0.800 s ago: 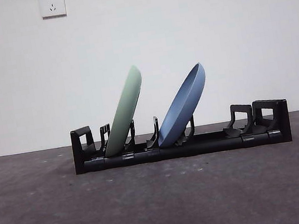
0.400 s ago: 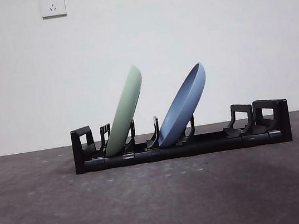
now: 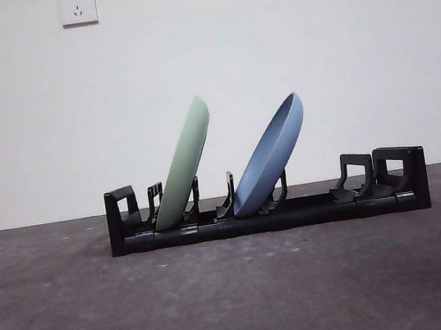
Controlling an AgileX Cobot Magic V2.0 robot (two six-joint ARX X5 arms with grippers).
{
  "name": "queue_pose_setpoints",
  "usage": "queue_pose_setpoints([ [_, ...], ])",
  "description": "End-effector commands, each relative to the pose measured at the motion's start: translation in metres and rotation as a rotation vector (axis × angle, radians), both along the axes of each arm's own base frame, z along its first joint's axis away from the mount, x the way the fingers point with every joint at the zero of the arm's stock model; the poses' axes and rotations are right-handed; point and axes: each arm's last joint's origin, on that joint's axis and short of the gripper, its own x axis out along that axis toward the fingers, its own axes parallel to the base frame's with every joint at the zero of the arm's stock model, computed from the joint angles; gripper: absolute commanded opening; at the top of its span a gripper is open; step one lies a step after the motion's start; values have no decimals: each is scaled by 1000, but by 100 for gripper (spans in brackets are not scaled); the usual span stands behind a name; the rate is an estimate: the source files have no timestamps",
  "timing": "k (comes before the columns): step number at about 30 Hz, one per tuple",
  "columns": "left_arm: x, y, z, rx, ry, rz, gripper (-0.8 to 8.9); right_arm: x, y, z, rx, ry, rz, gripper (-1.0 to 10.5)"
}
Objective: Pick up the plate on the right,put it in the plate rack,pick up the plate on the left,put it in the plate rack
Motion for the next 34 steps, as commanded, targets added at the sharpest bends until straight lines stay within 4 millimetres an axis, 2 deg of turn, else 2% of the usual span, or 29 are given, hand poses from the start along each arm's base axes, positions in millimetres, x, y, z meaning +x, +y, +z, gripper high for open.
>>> queue_pose_setpoints([
  [1,0,0,-3,-9,8,5,-3,1,0,-1,21,-29,-11,3],
  [34,1,0,-3,-9,9,5,-3,1,-1,-2,23,-23,-25,3],
])
